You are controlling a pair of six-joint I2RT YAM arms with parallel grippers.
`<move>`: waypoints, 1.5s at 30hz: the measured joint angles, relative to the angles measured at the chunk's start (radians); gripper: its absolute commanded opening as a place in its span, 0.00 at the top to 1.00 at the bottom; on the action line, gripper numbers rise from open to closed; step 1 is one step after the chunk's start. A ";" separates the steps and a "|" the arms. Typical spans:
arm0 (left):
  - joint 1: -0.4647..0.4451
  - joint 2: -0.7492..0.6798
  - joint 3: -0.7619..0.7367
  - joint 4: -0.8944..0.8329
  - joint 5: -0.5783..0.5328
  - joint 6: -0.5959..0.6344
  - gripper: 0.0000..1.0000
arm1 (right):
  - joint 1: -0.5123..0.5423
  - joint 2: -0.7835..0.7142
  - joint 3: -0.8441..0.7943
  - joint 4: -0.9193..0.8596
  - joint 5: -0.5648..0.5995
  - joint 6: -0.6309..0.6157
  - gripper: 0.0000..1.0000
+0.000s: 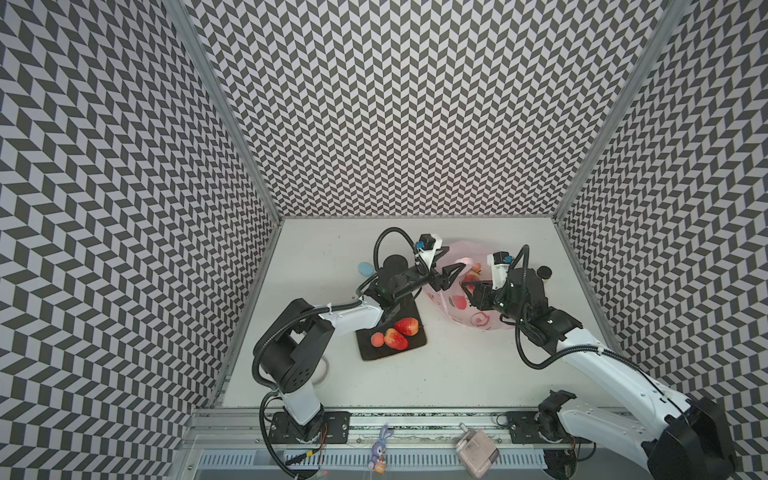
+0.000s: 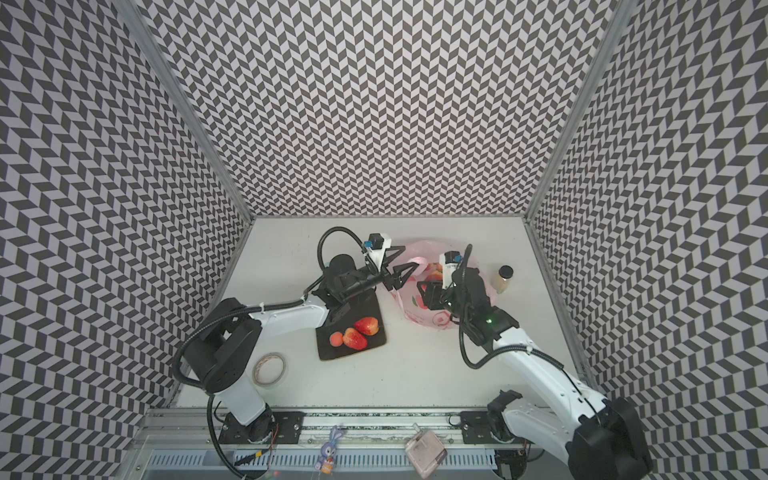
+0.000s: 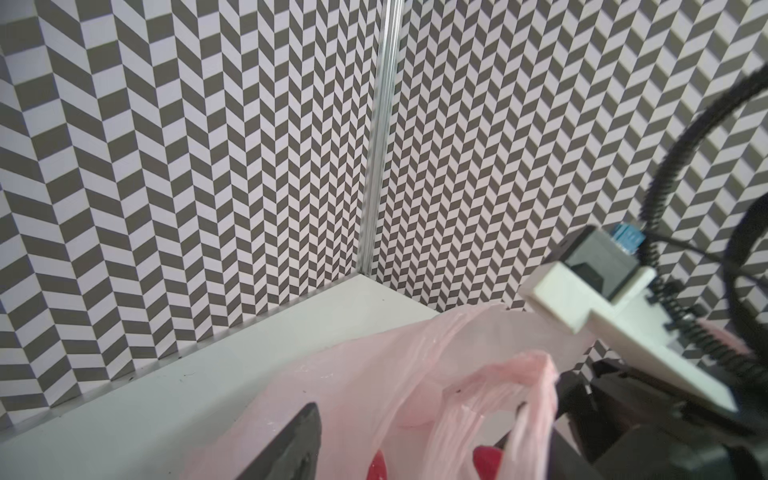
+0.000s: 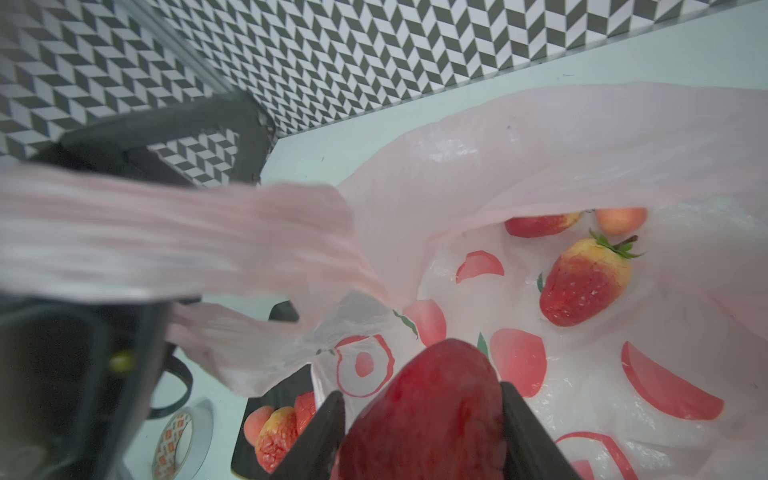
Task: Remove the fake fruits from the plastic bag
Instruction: 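Lift the strawberry out and release it on the black mat with the right gripper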
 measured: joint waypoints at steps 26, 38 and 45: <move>0.254 -0.608 -0.115 -0.547 -0.533 -0.352 0.23 | 0.505 0.298 0.259 0.090 -0.163 -0.390 0.64; 0.351 -0.903 -0.303 -0.903 -0.740 -0.501 0.25 | 0.519 0.839 0.622 0.007 0.046 -0.346 0.62; 0.354 -0.978 -0.356 -0.930 -0.757 -0.500 0.25 | 0.517 1.026 0.758 -0.037 0.160 -0.318 0.56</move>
